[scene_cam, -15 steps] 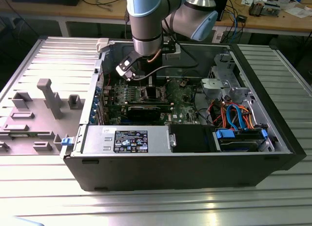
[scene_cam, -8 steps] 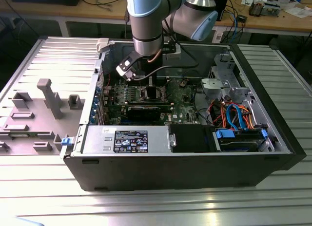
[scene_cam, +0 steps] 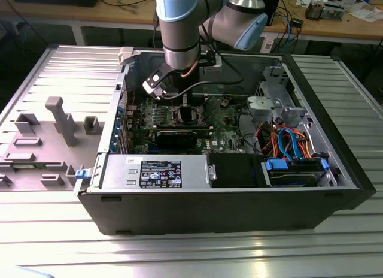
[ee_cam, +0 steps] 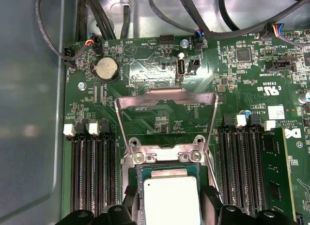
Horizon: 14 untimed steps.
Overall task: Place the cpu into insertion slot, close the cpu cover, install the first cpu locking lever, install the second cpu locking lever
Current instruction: 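Place the cpu into insertion slot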
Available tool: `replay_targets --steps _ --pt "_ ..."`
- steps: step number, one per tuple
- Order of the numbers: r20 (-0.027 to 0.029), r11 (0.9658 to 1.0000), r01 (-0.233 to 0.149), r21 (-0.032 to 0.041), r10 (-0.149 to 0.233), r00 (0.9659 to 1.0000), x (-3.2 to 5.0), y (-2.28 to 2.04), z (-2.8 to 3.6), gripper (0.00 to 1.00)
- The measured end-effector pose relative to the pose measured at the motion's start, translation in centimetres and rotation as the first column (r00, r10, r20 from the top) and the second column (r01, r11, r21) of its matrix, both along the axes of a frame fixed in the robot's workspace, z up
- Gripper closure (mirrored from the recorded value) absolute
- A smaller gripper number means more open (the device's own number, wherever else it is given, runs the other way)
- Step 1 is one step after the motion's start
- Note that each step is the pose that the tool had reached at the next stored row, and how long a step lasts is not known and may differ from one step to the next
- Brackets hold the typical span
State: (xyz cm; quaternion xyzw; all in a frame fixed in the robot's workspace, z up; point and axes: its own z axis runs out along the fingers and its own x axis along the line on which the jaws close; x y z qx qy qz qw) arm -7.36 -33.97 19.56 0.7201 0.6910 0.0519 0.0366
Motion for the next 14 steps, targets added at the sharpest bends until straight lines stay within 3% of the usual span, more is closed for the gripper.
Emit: replay_targets --steps 7,9,10,14 --pt "-0.0001 0.9998 0.018 -0.0002 -0.018 0.9998 -0.07 0.17 -0.01 0.38" --pt "0.0003 0.9997 0.024 0.0005 -0.024 0.9997 -0.07 0.35 -0.04 0.37" --pt "0.0001 0.9997 0.025 0.0 -0.025 0.9997 -0.07 0.42 -0.02 0.31" --pt "-0.0001 0.9997 0.025 -0.0003 -0.025 0.9997 -0.06 0.7 -0.01 0.31"
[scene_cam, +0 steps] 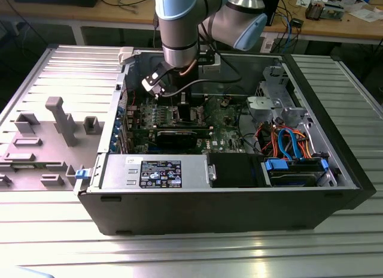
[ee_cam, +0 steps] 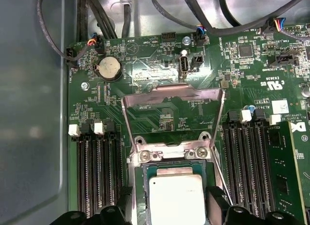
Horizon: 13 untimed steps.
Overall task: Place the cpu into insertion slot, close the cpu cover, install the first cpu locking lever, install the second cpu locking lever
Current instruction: 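Place the cpu into insertion slot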
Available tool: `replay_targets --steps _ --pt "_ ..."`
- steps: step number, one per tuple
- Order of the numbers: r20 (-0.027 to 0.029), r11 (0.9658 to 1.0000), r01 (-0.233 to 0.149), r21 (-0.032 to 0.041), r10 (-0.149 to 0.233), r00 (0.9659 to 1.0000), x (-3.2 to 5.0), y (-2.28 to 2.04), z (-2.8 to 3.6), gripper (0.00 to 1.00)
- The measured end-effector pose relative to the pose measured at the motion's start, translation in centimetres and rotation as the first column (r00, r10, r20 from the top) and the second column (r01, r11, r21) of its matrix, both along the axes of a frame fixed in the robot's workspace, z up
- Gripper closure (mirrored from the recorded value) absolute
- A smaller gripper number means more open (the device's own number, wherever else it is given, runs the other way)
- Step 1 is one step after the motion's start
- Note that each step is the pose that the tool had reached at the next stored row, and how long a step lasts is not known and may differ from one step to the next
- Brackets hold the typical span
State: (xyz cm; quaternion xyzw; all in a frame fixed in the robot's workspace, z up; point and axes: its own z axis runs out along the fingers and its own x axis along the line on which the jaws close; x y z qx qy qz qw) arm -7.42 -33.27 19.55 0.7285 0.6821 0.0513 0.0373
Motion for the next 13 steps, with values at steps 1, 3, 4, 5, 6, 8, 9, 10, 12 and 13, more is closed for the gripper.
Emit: replay_targets --steps 1,3,4,5,6,8,9,10,12,13 --pt "0.0 1.0 0.0 -0.0001 0.0 1.0 0.04 0.01 0.0 0.31" --pt "0.0002 1.0 0.0 -0.0007 0.0 1.0 0.13 0.01 -0.01 0.31" --pt "0.0001 1.0 0.0 -0.0009 0.0 1.0 0.15 0.01 0.03 0.31" --pt "-0.0014 1.0 0.0 -0.001 0.0 1.0 0.17 0.01 0.2 0.31" --pt "-0.0033 1.0 0.0 -0.0009 0.0 1.0 0.19 0.01 0.31 0.31" --pt "-0.0041 1.0 0.0 -0.0007 0.0 1.0 0.19 0.01 0.33 0.31" --pt "-0.0042 1.0 0.0 -0.0011 0.0 1.0 0.19 0.01 0.34 0.31" --pt "-0.0042 1.0 0.0 -0.0015 0.0 1.0 0.19 0.01 0.35 0.31" --pt "-0.0042 1.0 0.0 -0.0088 0.0 1.0 0.19 -0.01 0.35 0.31" --pt "-0.0042 0.9999 0.0 -0.0118 0.0 1.0 0.19 -0.01 0.36 0.31"
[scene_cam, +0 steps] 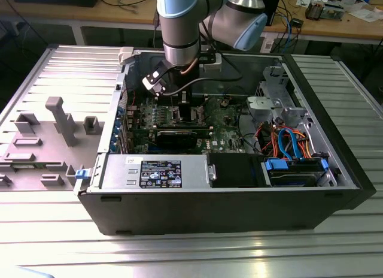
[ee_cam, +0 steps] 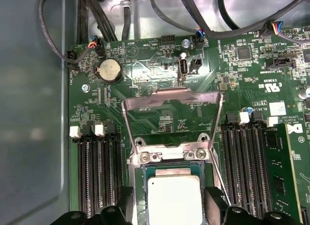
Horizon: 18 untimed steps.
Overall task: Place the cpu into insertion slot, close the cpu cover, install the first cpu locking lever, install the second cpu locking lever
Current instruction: 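Place the cpu into insertion slot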
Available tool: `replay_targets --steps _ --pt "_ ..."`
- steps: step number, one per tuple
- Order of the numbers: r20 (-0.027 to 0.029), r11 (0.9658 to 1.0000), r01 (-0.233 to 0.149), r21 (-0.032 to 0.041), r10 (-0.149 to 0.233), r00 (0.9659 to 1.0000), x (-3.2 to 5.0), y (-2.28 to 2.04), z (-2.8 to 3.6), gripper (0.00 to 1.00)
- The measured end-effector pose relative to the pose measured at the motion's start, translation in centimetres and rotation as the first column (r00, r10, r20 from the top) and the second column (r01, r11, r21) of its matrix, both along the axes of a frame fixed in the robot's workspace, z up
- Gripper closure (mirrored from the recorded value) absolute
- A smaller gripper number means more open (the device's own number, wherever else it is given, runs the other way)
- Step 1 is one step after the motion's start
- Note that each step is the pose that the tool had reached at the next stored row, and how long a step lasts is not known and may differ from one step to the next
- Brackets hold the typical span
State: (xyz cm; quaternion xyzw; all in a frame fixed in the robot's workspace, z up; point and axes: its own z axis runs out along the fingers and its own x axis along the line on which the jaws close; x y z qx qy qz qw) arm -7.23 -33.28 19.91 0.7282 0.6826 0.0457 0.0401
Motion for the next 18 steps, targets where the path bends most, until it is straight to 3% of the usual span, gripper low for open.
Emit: replay_targets --steps 3,10,12,14,18 --pt "0.0 1.0 0.0 -0.0065 0.0 1.0 0.0 0.0 0.06 0.31" --pt "0.0 0.9999 0.0 -0.0108 0.0 1.0 0.07 -0.01 -0.11 0.31" --pt "-0.0001 0.9999 0.0 -0.0111 0.0 1.0 0.09 -0.01 -0.12 0.4" --pt "0.0 0.9999 0.0 -0.0119 0.0 1.0 0.1 -0.01 -0.12 0.4" --pt "0.0001 0.9998 0.0 -0.0211 0.0 1.0 0.1 -0.1 -0.13 0.4"
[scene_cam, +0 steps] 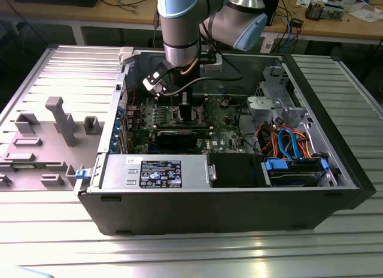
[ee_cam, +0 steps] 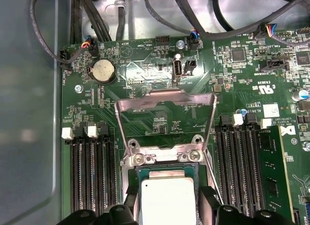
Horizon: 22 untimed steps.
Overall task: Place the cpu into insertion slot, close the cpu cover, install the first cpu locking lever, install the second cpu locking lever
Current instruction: 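Place the cpu into insertion slot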
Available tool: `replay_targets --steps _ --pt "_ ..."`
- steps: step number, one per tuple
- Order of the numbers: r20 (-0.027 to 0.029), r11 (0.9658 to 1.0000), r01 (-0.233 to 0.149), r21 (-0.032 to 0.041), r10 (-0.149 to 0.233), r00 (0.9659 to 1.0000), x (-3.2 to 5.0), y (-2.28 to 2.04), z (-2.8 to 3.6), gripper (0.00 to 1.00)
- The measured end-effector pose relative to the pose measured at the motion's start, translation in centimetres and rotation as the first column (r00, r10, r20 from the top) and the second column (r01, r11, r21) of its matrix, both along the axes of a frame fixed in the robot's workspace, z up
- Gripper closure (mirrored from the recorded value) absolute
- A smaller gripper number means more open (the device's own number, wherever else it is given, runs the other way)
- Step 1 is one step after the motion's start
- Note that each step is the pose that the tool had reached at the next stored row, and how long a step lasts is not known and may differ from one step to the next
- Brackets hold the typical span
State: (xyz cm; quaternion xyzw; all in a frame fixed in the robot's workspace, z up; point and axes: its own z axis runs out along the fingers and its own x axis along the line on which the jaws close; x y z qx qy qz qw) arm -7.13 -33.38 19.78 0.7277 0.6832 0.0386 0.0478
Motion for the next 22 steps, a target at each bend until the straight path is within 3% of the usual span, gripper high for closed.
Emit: replay_targets --steps 2,8,10,14,15,18,19,21,22 --pt "-0.0002 1.0 0.0 -0.0044 0.0 1.0 0.0 -0.01 0.0 0.4" --pt "-0.0001 1.0 0.0 -0.0045 0.0 1.0 0.04 0.0 0.0 0.4" --pt "-0.0001 1.0 0.0 -0.0045 0.0 1.0 0.06 -0.01 0.0 0.33" --pt "-0.0018 1.0 0.0 -0.0045 0.0 1.0 0.06 0.0 0.92 0.33" --pt "-0.0041 1.0 -0.001 -0.0044 0.001 1.0 0.11 -0.01 1.2 0.33" --pt "-0.0233 1.0 0.0 -0.0045 0.0 0.9997 0.67 0.01 1.3 0.33" --pt "-0.0281 1.0 0.0 -0.0039 0.0 0.9996 0.78 0.0 1.31 0.41" --pt "-0.0286 1.0 0.0 -0.0039 -0.001 0.9996 0.79 0.01 1.45 0.65" --pt "-0.0287 1.0 0.0 -0.0039 -0.001 0.9996 0.79 0.0 1.59 0.71"
